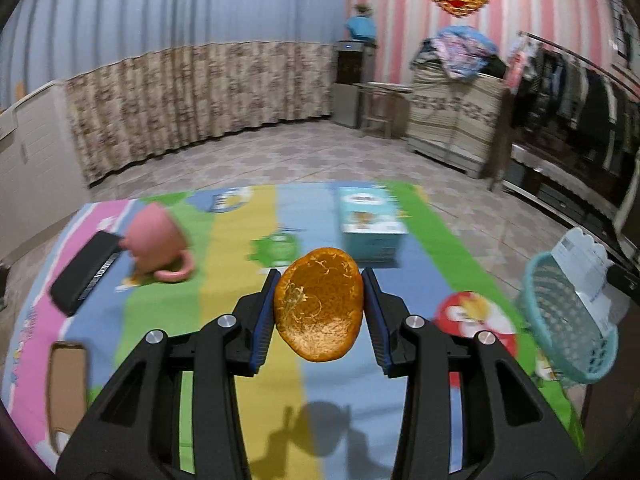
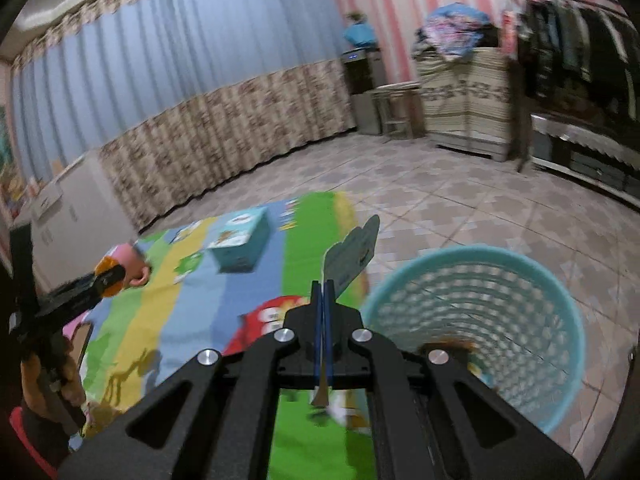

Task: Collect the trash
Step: 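Carry the peel and receipt over the teal basket and release both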

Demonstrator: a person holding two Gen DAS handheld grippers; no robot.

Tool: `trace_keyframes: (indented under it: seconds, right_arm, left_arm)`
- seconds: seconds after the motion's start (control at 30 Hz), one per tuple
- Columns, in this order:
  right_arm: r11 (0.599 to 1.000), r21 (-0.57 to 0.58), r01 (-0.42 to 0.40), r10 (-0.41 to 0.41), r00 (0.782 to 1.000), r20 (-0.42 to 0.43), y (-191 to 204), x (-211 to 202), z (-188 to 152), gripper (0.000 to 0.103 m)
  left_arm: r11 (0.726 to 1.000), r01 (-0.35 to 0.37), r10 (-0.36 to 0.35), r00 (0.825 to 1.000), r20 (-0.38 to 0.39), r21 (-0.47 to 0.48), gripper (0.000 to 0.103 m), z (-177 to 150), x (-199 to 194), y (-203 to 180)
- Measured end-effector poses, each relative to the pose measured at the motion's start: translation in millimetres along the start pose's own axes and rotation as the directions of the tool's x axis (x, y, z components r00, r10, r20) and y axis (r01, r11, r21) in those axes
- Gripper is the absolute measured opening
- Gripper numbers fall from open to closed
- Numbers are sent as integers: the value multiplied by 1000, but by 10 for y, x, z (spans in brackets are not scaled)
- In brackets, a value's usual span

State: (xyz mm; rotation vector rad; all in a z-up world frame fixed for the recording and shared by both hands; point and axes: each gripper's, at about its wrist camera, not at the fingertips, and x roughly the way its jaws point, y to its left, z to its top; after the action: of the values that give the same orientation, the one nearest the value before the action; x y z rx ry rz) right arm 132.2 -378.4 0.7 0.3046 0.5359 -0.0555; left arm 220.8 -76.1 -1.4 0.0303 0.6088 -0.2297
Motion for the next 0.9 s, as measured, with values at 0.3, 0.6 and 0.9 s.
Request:
trace_keyframes:
  seconds: [0.3, 0.6, 0.9]
  right_arm:
    - [996, 40, 77, -77, 997, -5, -718, -43, 21, 1]
    - [994, 64, 89, -87, 996, -29, -1082, -2, 10, 1]
    - [990, 97, 102, -101, 995, -20, -1258, -48, -19, 1]
  left_arm:
    - [981, 168, -165, 986, -34, 100, 40, -23, 232, -1177]
    - [938, 318, -310, 948, -78, 138, 40, -119, 449, -2089]
    - [934, 330, -321, 943, -86, 138, 76, -109, 521, -2408]
